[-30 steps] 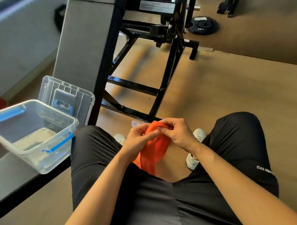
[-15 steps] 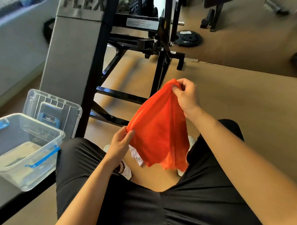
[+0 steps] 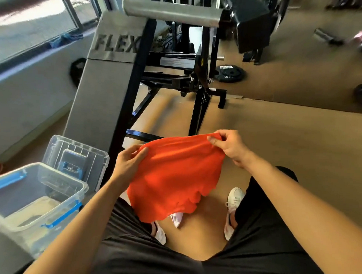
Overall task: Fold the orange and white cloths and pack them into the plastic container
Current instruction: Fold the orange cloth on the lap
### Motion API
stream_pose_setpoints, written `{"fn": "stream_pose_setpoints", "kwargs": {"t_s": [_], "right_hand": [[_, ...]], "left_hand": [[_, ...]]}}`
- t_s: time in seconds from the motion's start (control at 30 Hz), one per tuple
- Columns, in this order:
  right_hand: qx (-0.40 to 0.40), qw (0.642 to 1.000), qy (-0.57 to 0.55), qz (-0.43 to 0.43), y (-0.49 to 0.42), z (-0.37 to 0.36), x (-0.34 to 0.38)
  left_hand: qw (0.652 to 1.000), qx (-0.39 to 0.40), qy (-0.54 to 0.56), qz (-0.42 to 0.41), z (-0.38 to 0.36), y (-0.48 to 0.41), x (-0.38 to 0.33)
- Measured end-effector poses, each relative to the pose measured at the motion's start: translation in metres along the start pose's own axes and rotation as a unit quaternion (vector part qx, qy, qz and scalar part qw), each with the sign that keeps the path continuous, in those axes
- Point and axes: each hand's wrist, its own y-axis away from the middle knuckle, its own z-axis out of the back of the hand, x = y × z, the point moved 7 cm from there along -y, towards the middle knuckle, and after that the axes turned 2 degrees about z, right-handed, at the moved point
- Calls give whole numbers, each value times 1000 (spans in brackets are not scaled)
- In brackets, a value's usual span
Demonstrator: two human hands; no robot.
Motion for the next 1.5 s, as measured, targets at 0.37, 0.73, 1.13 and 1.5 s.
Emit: {"fn": "stream_pose_setpoints", "kwargs": {"t_s": [0.37,0.73,1.13,1.5], "right_hand": [[-176,975,-133,-25,-5,29,16],[-306,934,-150,-108,-38,61,-5],[-373,906,-103,-170,-27,105,-55],[-354,908,-99,-202,-20,105,-80]], "left_hand": [[946,114,-301,-45,7,-6,5],[979,68,-184,61,-2,18,64],[922,140,-358,-48,-1,28,48],[992,26,-81,96,35,35,64]]}}
